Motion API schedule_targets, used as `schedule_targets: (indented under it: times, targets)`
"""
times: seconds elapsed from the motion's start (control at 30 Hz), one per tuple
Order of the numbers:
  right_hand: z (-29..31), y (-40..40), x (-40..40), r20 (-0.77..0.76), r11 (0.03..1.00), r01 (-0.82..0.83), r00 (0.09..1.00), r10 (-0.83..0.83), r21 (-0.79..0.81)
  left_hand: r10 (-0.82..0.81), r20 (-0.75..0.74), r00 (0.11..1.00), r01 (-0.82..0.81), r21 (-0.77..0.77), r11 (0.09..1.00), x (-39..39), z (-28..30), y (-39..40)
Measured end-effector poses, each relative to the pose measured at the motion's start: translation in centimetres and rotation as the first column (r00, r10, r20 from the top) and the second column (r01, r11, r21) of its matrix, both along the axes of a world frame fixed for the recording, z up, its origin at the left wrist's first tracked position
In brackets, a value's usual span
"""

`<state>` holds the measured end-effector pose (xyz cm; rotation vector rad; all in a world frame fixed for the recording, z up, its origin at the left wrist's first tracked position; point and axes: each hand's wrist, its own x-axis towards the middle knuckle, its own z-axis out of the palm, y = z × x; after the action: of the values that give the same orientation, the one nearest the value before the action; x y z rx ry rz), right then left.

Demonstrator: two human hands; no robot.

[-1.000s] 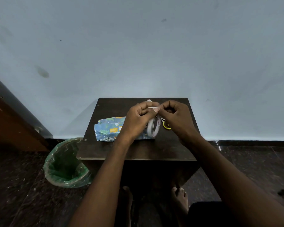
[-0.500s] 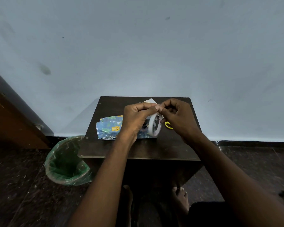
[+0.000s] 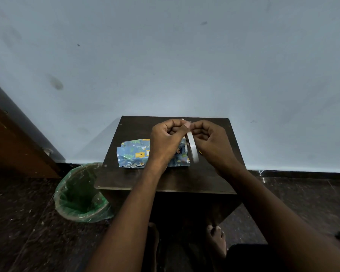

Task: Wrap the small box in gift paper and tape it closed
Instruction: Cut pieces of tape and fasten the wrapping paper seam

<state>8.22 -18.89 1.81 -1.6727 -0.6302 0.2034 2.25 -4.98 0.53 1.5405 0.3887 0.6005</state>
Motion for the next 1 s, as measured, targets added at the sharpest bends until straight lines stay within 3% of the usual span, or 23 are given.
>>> schedule_targets:
  times: [0.2,0.37,0.7,0.87,1.0]
  targets:
    - [-0.2,-0.2,0.3,0.021,0.999,0.035,0.999,-0.035,0.002,-0.066,0.0,0.998,0.066,0.001,0.998,-0.3,0.3,0.5]
    - [0.0,-0.3,0.2,0.039,1.0,0.007,0.999,-0.008,0.016,-0.14,-0.076,0.987,0.134,-0.087,0.987,-0.7,0.5,0.8]
    - [-0.2,-0.3,0.5,0.11,0.999,0.025,0.994,-0.022,-0.027,-0.098,-0.025,0.995,0.094,-0.14,0.986,-0.5,0.6,0.3]
    - [-0.2,-0.2,0.7,0.08,0.997,0.048,0.996,-0.043,-0.054,-0.039,0.046,0.998,0.044,-0.121,0.992,-0.3,0.4,0.3]
    - [-0.8,-0.4,1.3,0.021,0.989,0.075,0.997,-0.073,-0.129,-0.004,0.067,0.998,0.019,-0.221,0.975,-0.5,0.8,0.1]
